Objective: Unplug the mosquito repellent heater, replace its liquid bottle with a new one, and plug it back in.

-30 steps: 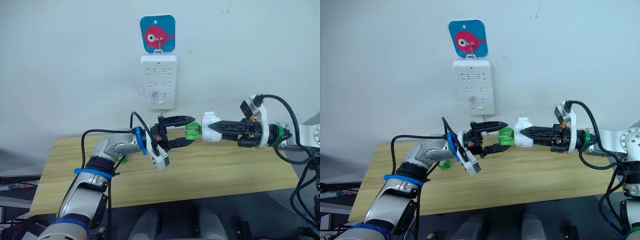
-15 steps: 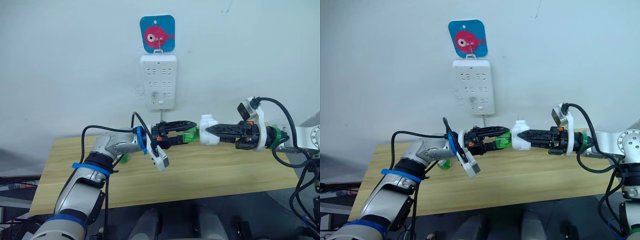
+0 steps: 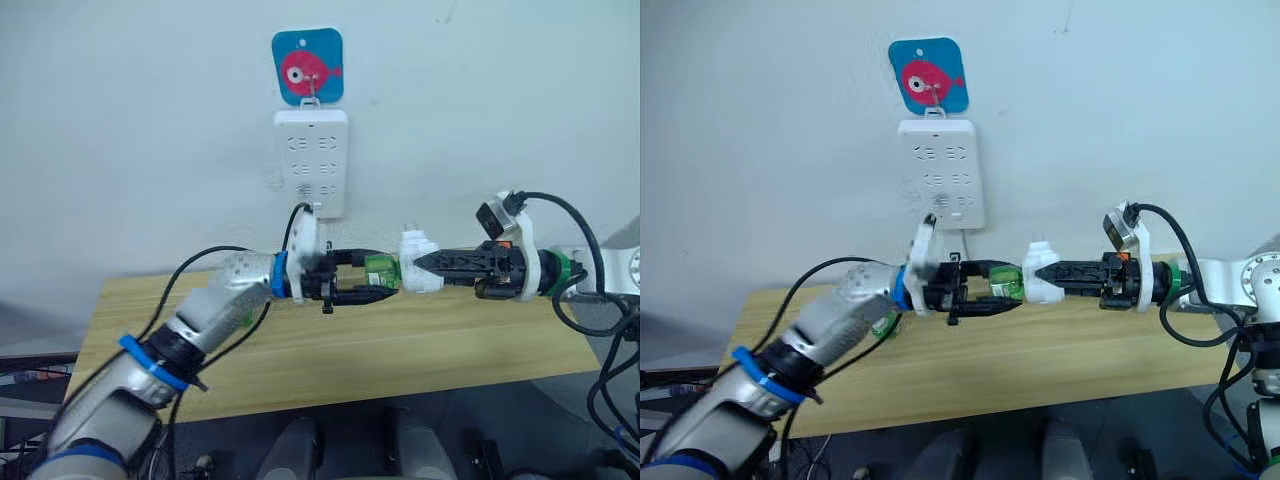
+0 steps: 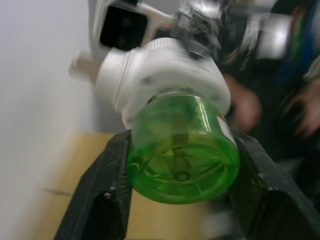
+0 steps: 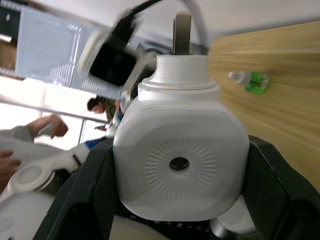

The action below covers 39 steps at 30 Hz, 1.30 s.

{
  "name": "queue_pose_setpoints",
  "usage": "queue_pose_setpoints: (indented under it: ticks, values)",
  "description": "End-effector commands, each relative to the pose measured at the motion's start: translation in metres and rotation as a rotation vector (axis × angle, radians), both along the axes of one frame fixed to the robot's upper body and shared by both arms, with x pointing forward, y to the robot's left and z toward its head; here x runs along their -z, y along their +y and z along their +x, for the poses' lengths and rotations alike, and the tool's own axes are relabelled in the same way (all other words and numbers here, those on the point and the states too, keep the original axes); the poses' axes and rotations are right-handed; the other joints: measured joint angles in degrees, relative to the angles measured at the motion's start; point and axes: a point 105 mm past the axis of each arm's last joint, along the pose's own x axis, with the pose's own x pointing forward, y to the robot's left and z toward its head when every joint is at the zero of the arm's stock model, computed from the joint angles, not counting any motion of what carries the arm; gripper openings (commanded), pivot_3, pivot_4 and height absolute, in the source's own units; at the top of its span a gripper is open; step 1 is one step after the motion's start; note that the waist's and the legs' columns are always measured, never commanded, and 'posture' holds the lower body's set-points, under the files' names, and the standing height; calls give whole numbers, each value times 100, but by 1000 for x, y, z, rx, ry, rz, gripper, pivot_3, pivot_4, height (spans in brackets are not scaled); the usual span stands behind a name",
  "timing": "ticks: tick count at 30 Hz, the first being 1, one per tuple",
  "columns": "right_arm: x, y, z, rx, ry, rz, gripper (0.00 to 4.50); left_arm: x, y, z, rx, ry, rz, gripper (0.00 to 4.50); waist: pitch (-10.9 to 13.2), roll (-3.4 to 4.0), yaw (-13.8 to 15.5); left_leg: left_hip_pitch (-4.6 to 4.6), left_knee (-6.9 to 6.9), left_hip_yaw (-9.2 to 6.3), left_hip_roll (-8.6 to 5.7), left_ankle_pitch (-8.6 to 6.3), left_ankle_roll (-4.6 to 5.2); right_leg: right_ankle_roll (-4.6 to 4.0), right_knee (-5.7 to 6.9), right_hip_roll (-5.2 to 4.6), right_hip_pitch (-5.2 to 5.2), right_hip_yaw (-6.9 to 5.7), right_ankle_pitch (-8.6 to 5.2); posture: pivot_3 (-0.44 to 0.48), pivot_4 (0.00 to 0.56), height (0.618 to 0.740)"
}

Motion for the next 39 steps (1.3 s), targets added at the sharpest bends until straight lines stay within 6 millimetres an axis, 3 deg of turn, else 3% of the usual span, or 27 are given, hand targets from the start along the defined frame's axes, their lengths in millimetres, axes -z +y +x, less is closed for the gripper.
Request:
queue_pose_setpoints:
  ticks: [1, 4, 8, 15, 21, 23, 26, 27, 29, 31, 33, 35, 39]
  values:
    - [-5, -5, -6, -21, -6, -10, 2971, -12, 23, -5, 127, 477, -7, 2216, 1, 1, -6, 2, 0, 0, -3, 0, 0, 1, 0, 10, 2, -12, -1, 28, 212, 740]
    - [-6, -3, -4, -20, -9, -9, 2971, -6, 24, 4, 102, 598, -5, 2216, 1, -1, -29, 20, 3, 16, -20, 0, 1, 9, 20, 26, 6, -6, -6, 24, 207, 740]
    - [-7, -2, -2, -9, -18, 2, 2971, -4, 16, 1, 101, 564, -5, 2216, 3, -4, -34, 22, 7, 32, -16, 1, -2, 9, 22, 23, 2, 4, -6, 19, 206, 740]
    - [-6, -5, -3, 3, -18, 6, 2971, 2, 18, 0, 80, 572, -12, 4473, 3, -4, -7, 22, 6, 61, -9, 2, -3, 6, 28, 18, -5, 18, -6, 13, 204, 740]
    - [-6, -14, 1, 55, -18, 17, 2971, 2, 38, 4, -13, 533, -27, 4473, 3, -4, -5, 21, 4, 72, -8, 2, -3, 5, 32, 14, -13, 27, -6, 9, 202, 740]
    - [-6, -21, 5, 101, -14, 14, 2971, 13, 48, -15, 3, 315, 109, 4473, 5, -7, -12, 20, 4, 77, -8, 2, -3, 5, 35, 12, -16, 28, -6, 18, 202, 740]
    - [-7, -31, 10, 148, -6, 13, 2971, 47, 58, -36, 79, -131, 336, 4473, 3, -2, -15, 21, -12, 98, -2, 1, -4, -2, 33, -2, -30, 31, -7, 29, 202, 740]
    - [-7, -32, 10, 153, -4, 13, 2971, 54, 58, -33, 67, -261, 357, 4473, 0, 7, 13, 22, -19, 103, 0, 1, -5, -7, 27, -2, -29, 26, -5, 29, 202, 740]
    - [-8, -34, 12, 165, -1, 16, 2971, 61, 52, -2, -132, -701, 375, 4473, 2, 14, 79, 21, -14, 106, -3, 1, -4, -16, 16, -11, -24, 25, 4, 36, 202, 740]
    - [-8, -33, 14, 170, -1, 18, 2971, 50, 48, 16, -307, -1145, 334, 4473, 5, 8, 182, 18, -10, 104, 7, 4, -2, -20, -19, -15, -8, 14, 32, 36, 201, 740]
    - [-8, -32, 15, 171, -1, 19, 2971, 39, 44, 10, -338, -1474, 242, 4473, 9, -1, 224, 16, 1, 104, 10, 4, -2, -17, -29, -14, 0, 12, 46, 36, 201, 740]
    - [-8, -32, 16, 170, 0, 21, 2971, 32, 42, 4, -356, -1654, 155, 4473, 9, -1, 252, 16, 0, 110, 9, 4, 0, -15, -30, -16, -1, 20, 49, 37, 203, 740]
    - [-8, -26, 15, 139, 4, 17, 2971, 16, 32, 12, -398, -1832, 67, 4473, 9, -1, 305, 16, 0, 111, 8, 3, 2, -11, -27, -17, -5, 19, 51, 41, 205, 740]
